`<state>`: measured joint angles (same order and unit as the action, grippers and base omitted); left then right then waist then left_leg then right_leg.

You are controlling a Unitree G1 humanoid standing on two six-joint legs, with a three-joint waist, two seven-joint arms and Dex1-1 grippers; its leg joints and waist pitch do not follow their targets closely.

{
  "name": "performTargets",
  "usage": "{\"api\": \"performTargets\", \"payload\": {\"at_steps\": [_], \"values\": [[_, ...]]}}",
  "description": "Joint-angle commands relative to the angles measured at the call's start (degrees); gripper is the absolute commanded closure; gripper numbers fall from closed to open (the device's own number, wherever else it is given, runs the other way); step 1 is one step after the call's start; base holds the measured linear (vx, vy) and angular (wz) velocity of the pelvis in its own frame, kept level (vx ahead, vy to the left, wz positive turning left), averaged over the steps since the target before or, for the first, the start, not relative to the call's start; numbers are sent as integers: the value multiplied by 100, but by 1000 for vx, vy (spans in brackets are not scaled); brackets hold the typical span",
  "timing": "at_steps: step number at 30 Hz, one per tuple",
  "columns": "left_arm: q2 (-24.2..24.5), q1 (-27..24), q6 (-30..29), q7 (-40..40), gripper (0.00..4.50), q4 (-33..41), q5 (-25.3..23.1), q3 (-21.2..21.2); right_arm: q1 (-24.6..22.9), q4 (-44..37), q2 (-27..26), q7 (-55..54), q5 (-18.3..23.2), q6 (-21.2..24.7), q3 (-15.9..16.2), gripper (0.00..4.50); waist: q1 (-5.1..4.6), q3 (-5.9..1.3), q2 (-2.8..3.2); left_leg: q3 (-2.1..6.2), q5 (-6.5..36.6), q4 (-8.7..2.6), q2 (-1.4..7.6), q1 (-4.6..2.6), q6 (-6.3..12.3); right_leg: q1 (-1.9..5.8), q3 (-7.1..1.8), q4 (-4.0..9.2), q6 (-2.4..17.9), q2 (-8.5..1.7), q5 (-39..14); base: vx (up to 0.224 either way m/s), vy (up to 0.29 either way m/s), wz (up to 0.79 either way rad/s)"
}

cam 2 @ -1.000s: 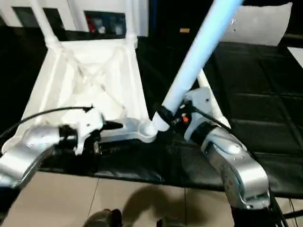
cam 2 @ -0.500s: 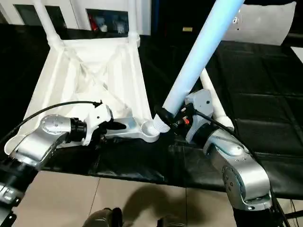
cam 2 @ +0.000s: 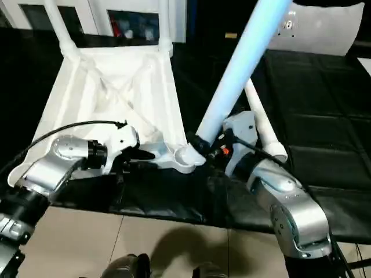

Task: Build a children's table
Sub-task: Insert table leg to table base

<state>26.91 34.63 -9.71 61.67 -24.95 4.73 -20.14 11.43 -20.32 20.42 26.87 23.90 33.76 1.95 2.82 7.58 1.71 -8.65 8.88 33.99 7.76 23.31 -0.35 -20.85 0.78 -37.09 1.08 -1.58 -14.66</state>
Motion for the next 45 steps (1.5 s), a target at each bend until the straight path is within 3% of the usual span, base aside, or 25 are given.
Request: {"api": "performTargets", "payload": {"at_steps": [1,12,19,26,29,31,33,39,42,43,45], "values": [[42,91,50,13,353,-162,-162,-75,57,-72,49,88,-2,70,19,262,17,-512,-45,146,525,-334,508,-173,380,206,-260,424,1509,-707,347,0,0,0],[99,259,351,270,450,-455,-524,-315,47,-96,88,103,9,92,59,262,32,-508,-34,127,656,-354,521,-179,261,187,-267,445,1477,-712,130,0,0,0],[-67,264,484,414,450,-375,-174,-35,205,4,153,167,5,227,124,262,35,-503,-19,123,553,-340,515,-168,346,185,-262,424,1540,-712,397,0,0,0],[-16,105,767,674,450,-282,-136,-66,657,325,359,568,73,732,505,262,-7,-491,-67,115,371,-333,508,-159,475,203,-255,395,1568,-701,667,0,0,0],[17,43,798,551,450,-265,-272,-96,769,536,338,634,-30,691,609,262,-11,-458,-74,110,469,-339,515,-158,470,187,-259,425,1541,-715,422,0,0,0],[-31,46,714,475,450,-323,-283,-20,847,691,298,626,-94,646,644,262,-19,-420,-78,113,660,-359,522,-181,367,152,-258,461,1520,-706,-7,0,0,0],[-70,55,591,507,406,-340,-213,81,922,835,223,562,-133,569,621,262,-41,-393,-82,107,772,-379,521,-181,271,138,-267,480,1495,-708,-244,0,0,0],[-52,65,586,500,378,-365,-269,43,1008,948,136,517,-154,510,570,262,-58,-376,-65,100,883,-399,529,-202,230,111,-285,494,1484,-717,-227,0,0,0],[-34,63,559,565,378,-372,-282,13,1005,949,134,522,-158,507,573,262,-52,-371,-75,100,875,-403,531,-190,210,125,-292,501,1453,-727,-279,0,0,0],[-28,60,559,554,409,-375,-303,9,995,941,136,522,-160,503,575,262,-51,-364,-57,103,861,-409,534,-191,212,115,-292,498,1444,-724,-253,0,0,0],[38,74,585,557,415,-434,-477,-63,948,909,130,535,-176,499,567,262,-59,-348,-52,107,946,-422,537,-197,201,104,-295,509,1427,-719,-327,0,0,0]]}}
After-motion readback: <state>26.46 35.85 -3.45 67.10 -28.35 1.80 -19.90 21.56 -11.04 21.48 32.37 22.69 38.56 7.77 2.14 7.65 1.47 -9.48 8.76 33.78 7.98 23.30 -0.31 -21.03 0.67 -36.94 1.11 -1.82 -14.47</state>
